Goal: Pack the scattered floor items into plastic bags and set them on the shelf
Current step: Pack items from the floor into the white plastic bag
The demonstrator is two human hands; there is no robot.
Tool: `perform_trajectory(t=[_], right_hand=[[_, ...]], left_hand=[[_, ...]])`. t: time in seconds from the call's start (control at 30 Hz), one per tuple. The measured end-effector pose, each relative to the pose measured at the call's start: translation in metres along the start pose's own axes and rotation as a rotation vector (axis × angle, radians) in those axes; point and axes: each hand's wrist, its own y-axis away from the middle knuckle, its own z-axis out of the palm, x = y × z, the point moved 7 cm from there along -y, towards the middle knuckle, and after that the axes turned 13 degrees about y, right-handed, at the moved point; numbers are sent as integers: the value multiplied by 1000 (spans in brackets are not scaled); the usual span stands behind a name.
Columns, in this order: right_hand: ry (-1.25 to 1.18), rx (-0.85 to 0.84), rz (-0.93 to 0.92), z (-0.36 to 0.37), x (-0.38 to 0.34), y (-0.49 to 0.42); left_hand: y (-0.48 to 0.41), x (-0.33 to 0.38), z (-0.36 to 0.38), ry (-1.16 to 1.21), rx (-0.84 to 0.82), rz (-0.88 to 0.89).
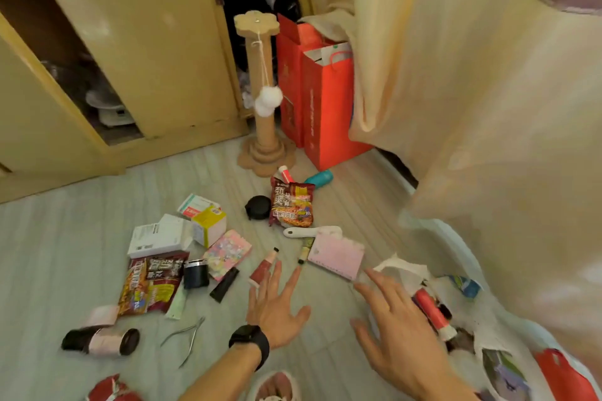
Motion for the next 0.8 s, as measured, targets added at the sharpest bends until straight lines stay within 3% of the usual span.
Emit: perform_trajectory(t=[0.17, 0.23, 0.3, 0.53, 0.63, 0.8], right_hand=[[66, -443, -254, 106, -58, -27], [129, -678, -281, 143, -60, -35], [182, -779, -260, 168, -57, -54], [374, -594, -26, 208, -12, -163], [341, -680, 104, 229, 11, -178], [328, -690, 18, 244, 7, -156]], left_hand=[[-4, -93, 17, -178, -122, -212], [-8, -114, 12, -238, -120, -234], [-19, -131, -5, -266, -53, -241], [-93, -171, -96, -306, 236, -239], [-130, -185, -128, -309, 262, -288], [-164, -189, -142, -135, 191, -289]])
